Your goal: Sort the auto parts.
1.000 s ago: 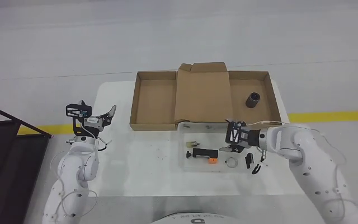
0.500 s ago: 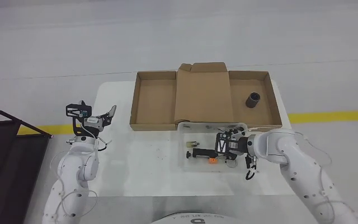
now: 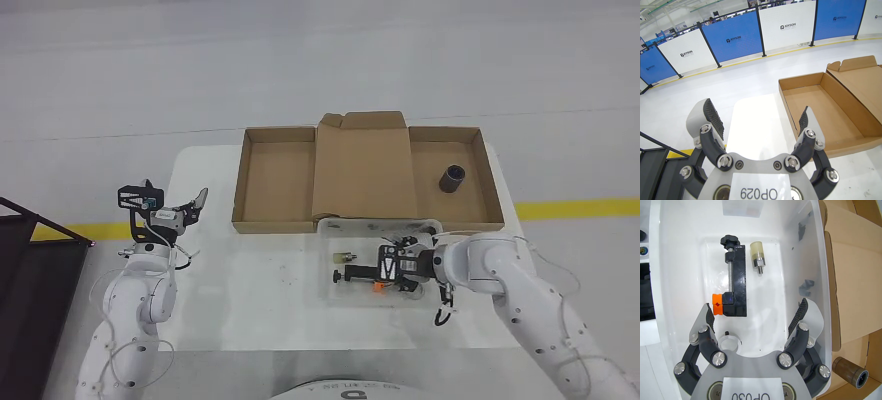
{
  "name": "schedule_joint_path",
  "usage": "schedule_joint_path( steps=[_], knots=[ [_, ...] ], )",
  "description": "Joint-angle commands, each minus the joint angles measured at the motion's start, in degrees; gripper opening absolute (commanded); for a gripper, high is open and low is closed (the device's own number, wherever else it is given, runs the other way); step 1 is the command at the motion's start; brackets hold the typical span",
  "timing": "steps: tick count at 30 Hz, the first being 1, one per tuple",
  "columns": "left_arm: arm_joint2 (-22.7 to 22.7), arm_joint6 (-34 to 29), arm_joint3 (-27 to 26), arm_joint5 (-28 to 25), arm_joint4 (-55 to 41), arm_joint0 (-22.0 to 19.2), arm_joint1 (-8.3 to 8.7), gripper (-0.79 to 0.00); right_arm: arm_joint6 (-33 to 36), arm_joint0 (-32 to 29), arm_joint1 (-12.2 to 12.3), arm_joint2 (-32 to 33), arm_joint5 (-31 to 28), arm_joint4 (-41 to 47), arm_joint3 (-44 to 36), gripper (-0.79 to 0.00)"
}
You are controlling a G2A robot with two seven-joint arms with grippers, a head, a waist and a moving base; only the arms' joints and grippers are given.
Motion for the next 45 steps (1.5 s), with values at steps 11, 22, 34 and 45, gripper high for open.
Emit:
schedule_joint_path(
  steps=[11, 22, 34, 45],
  knots=[
    [0.00, 0.00, 0.00, 0.00, 0.00, 0.00, 0.00, 0.000, 3.60, 2.91, -0.13, -3.44, 0.14, 0.95, 2.02, -0.379],
    [0.00, 0.00, 0.00, 0.00, 0.00, 0.00, 0.00, 0.000, 7.53, 5.70, -0.36, -7.12, 0.37, 2.21, 3.45, -0.400],
    [0.00, 0.00, 0.00, 0.00, 0.00, 0.00, 0.00, 0.000, 4.00, 6.01, 0.15, -6.89, -0.22, 1.03, 3.75, -0.785],
    [0.00, 0.00, 0.00, 0.00, 0.00, 0.00, 0.00, 0.000, -7.01, 1.51, 2.77, 2.26, -4.37, 3.10, 4.75, -0.785]
  ],
)
